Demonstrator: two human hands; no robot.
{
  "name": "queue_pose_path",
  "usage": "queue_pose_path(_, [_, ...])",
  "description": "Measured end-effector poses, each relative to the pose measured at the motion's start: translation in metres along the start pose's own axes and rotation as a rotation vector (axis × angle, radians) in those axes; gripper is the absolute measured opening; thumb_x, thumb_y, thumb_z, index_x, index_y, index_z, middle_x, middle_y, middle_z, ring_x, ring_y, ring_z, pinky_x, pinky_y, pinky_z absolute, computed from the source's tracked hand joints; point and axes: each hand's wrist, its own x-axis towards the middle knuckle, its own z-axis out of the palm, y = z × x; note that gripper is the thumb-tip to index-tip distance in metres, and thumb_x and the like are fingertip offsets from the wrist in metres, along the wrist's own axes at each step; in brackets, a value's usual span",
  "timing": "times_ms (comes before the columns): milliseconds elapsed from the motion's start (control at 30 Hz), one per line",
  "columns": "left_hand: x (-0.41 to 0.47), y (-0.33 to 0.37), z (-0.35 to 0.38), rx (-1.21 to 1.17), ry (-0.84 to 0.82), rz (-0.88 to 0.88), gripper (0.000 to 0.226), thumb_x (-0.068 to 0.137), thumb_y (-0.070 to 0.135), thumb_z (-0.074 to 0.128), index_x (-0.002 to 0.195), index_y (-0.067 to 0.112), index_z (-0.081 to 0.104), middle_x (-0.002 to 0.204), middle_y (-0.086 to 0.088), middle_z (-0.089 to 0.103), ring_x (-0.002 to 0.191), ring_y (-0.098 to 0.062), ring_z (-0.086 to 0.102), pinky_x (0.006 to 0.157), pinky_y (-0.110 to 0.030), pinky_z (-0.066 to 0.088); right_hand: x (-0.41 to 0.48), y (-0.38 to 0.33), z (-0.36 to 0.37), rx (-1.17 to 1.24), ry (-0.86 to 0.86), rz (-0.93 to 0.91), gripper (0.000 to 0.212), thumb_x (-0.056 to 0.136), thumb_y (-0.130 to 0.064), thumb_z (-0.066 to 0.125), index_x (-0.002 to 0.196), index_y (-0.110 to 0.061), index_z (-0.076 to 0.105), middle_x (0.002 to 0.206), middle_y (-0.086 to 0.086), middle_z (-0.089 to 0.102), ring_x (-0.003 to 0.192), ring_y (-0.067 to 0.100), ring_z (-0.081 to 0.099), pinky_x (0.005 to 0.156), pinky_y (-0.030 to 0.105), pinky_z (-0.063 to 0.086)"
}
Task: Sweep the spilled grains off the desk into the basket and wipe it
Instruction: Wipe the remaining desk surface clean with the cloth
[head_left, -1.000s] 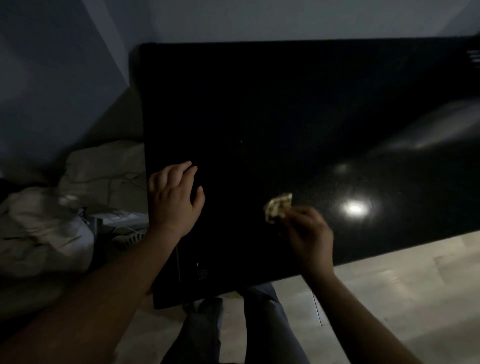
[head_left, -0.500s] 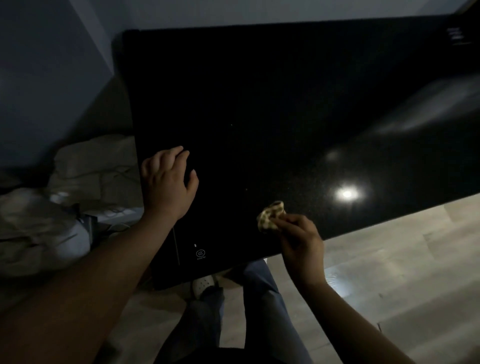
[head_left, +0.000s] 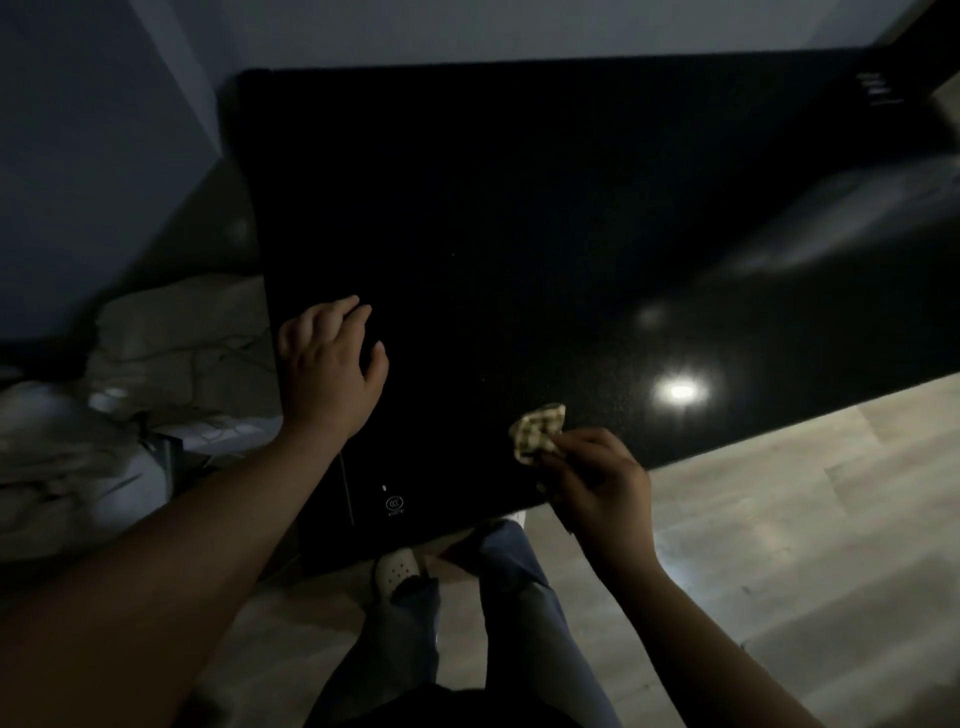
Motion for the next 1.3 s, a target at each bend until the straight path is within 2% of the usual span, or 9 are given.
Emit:
queue_pose_path(200, [0.013, -0.006, -0.002, -0.16, 0.032, -0.081, 0.052, 0.084, 0.044, 0.043, 0.121, 0.011, 0.058, 0.124, -0.008, 0.054, 0.113, -0.033, 0.047, 0.093, -0.049, 0.041, 0.094, -0.018, -0.001, -0.088, 0.078, -0.023, 0.015, 0.084, -0.009, 0.07, 0.098, -0.014, 0.074, 0.094, -0.005, 0.061, 0.082, -0.002, 0.06, 0.072, 0.006, 0.044])
queue_pose_path(400, [0.015, -0.01, 0.005, -0.083, 0.009, -0.087, 0.051, 0.087, 0.045, 0.042, 0.126, 0.015, 0.054, 0.131, -0.005, 0.049, 0.117, -0.028, 0.037, 0.093, -0.048, 0.036, 0.064, 0.036, -0.008, -0.305, 0.042, 0.012, 0.025, 0.083, -0.009, 0.069, 0.108, -0.014, 0.071, 0.103, -0.002, 0.061, 0.093, 0.018, 0.061, 0.08, 0.033, 0.053])
queue_pose_path(567, [0.013, -0.006, -0.001, -0.063, -0.024, -0.077, 0.054, 0.088, 0.046, 0.037, 0.128, 0.014, 0.053, 0.133, -0.006, 0.049, 0.122, -0.03, 0.037, 0.097, -0.051, 0.034, 0.017, 0.041, -0.011, -0.289, 0.034, -0.033, 0.031, 0.08, -0.004, 0.072, 0.106, -0.021, 0.071, 0.107, -0.011, 0.057, 0.097, 0.007, 0.054, 0.081, 0.022, 0.048])
queue_pose_path(700, [0.013, 0.0, -0.004, -0.017, -0.031, -0.09, 0.053, 0.085, 0.044, 0.038, 0.125, 0.013, 0.056, 0.131, -0.007, 0.051, 0.12, -0.032, 0.04, 0.096, -0.05, 0.033, -0.019, 0.034, -0.013, -0.203, -0.164, -0.041, 0.049, 0.071, 0.003, 0.078, 0.1, -0.036, 0.071, 0.101, -0.018, 0.059, 0.092, 0.003, 0.057, 0.071, 0.021, 0.05])
queue_pose_path(800, [0.013, 0.003, -0.009, -0.046, -0.032, -0.09, 0.054, 0.085, 0.044, 0.038, 0.123, 0.011, 0.057, 0.128, -0.009, 0.053, 0.118, -0.035, 0.043, 0.094, -0.053, 0.036, -0.014, 0.019, -0.016, -0.068, -0.268, -0.006, 0.031, 0.076, -0.008, 0.071, 0.094, -0.033, 0.073, 0.096, -0.015, 0.061, 0.081, 0.007, 0.063, 0.062, 0.018, 0.049])
queue_pose_path(933, [0.02, -0.001, -0.012, -0.078, -0.021, -0.087, 0.054, 0.084, 0.044, 0.04, 0.119, 0.009, 0.06, 0.121, -0.012, 0.055, 0.112, -0.037, 0.046, 0.089, -0.054, 0.041, 0.034, -0.01, -0.01, 0.039, -0.059, 0.012, 0.015, 0.083, -0.011, 0.072, 0.094, -0.021, 0.074, 0.093, -0.009, 0.062, 0.076, 0.008, 0.064, 0.062, 0.022, 0.052])
queue_pose_path(1000, [0.031, -0.007, -0.013, -0.091, -0.009, -0.119, 0.053, 0.083, 0.044, 0.041, 0.118, 0.009, 0.06, 0.119, -0.013, 0.054, 0.109, -0.038, 0.046, 0.087, -0.053, 0.043, 0.071, -0.027, -0.003, 0.061, -0.018, 0.006, 0.019, 0.084, -0.005, 0.07, 0.096, -0.019, 0.072, 0.095, -0.006, 0.063, 0.082, 0.001, 0.063, 0.067, 0.012, 0.049])
queue_pose_path(1133, [0.061, -0.025, -0.014, -0.024, 0.019, -0.185, 0.055, 0.086, 0.044, 0.034, 0.12, 0.008, 0.058, 0.123, -0.014, 0.052, 0.109, -0.038, 0.044, 0.089, -0.051, 0.041, 0.153, -0.046, 0.025, 0.057, -0.067, -0.051, 0.017, 0.087, -0.01, 0.067, 0.102, -0.017, 0.072, 0.095, -0.016, 0.059, 0.084, -0.004, 0.061, 0.067, 0.003, 0.043])
queue_pose_path(1300, [0.089, -0.044, -0.004, -0.032, 0.062, -0.249, 0.058, 0.087, 0.043, 0.031, 0.129, 0.009, 0.051, 0.131, -0.014, 0.047, 0.114, -0.038, 0.04, 0.092, -0.049, 0.036, 0.242, -0.052, 0.06, 0.027, -0.141, -0.099, 0.016, 0.09, -0.016, 0.065, 0.102, -0.027, 0.067, 0.095, -0.017, 0.056, 0.085, 0.0, 0.06, 0.075, 0.015, 0.049])
